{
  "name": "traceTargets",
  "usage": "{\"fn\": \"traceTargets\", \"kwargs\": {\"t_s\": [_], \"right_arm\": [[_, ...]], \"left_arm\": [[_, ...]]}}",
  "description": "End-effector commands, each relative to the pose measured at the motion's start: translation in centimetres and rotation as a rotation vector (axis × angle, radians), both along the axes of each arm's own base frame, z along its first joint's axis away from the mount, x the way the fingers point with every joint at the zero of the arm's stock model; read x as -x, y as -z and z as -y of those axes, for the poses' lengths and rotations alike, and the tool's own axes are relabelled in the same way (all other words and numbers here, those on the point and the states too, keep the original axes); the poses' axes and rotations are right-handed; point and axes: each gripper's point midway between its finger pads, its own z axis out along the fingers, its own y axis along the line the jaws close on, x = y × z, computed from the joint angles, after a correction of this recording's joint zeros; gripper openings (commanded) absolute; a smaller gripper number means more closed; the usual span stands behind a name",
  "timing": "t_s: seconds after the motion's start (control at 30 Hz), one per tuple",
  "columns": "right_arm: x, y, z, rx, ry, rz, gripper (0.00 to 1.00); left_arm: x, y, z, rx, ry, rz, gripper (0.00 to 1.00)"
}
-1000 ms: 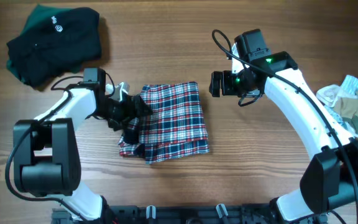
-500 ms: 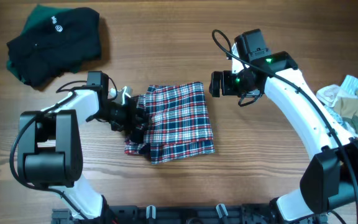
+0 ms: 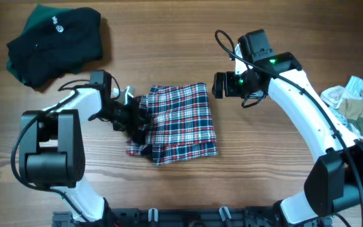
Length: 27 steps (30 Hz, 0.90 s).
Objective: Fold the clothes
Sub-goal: 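Grasp the plaid bundle's left edge with the left gripper, then drag the plaid bundle to the top-left corner with the left gripper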
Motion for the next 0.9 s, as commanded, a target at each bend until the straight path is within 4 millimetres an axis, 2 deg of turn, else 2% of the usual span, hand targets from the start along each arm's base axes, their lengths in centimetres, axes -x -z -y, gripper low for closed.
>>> {"fn": "traceTargets", "kwargs": {"t_s": [0.0, 0.17, 0.27, 0.43, 0.57, 0.73, 0.87], "right_arm": [[-0.2, 0.2, -0.3, -0.009, -0.019, -0.005, 1.0], [-0.1, 0.2, -0.3, -0.007, -0.019, -0.007, 1.0], [-0.1, 0.3, -0.2, -0.005, -0.019, -0.008, 1.0], [-0.1, 0.2, -0.2, -0.005, -0.019, -0.006, 1.0], [-0.1, 0.3, -0.2, -0.005, -0.019, -0.007, 1.0], [-0.1, 0.3, -0.2, -0.004, -0.02, -0.006, 1.0], [-0.2, 0.3, -0.1, 0.0, -0.02, -0.005, 1.0]], "left_arm": [[-2.2, 1.1, -1.7, -0.141, -0.001, 0.033, 0.04], [-5.0, -1.7, -1.7, -0.14, -0.01, 0.125, 0.04], [-6.4, -3.0, -2.5, -0.145, -0.033, 0.166, 0.04], [-8.0, -4.8, -3.4, -0.147, -0.055, 0.194, 0.04], [-10.4, -7.3, -3.5, -0.148, -0.062, 0.272, 0.04], [-13.6, -10.0, -4.9, -0.23, -0.085, 0.377, 0.04], [-15.0, -11.2, -6.1, -0.301, -0.106, 0.423, 0.04]]}}
